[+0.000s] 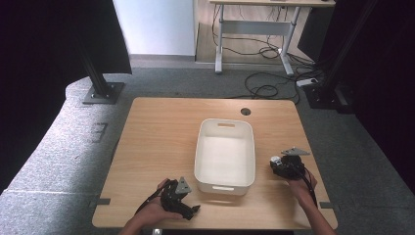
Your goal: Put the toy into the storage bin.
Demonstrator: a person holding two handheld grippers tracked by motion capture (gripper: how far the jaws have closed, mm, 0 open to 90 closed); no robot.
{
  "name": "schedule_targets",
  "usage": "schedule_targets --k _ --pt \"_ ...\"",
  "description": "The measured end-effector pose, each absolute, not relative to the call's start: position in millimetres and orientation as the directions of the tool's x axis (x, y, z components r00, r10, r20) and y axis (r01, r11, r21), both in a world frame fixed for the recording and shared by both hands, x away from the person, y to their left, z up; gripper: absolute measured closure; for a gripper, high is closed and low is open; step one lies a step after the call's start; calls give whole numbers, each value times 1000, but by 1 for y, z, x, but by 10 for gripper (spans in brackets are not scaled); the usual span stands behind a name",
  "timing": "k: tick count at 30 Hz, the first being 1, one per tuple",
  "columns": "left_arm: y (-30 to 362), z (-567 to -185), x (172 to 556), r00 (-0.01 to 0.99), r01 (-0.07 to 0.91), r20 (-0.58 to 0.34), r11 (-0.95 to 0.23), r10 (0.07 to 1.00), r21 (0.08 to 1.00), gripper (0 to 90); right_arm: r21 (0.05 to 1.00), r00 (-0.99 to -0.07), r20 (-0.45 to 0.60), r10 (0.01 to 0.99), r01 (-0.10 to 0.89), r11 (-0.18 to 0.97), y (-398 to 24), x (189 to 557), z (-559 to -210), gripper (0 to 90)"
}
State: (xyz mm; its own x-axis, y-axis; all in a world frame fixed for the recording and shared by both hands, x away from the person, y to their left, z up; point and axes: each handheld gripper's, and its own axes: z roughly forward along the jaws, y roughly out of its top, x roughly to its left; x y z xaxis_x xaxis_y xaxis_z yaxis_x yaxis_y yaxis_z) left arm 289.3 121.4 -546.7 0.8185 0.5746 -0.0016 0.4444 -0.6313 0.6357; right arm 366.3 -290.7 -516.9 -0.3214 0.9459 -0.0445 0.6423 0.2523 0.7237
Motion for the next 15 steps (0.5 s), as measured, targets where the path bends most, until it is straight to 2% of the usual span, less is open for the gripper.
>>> schedule_targets --k 15 --pt "121 -547 289 819 443 -2 -631 574 636 1 788 -309 26 951 592 171 -294 364 -493 501"
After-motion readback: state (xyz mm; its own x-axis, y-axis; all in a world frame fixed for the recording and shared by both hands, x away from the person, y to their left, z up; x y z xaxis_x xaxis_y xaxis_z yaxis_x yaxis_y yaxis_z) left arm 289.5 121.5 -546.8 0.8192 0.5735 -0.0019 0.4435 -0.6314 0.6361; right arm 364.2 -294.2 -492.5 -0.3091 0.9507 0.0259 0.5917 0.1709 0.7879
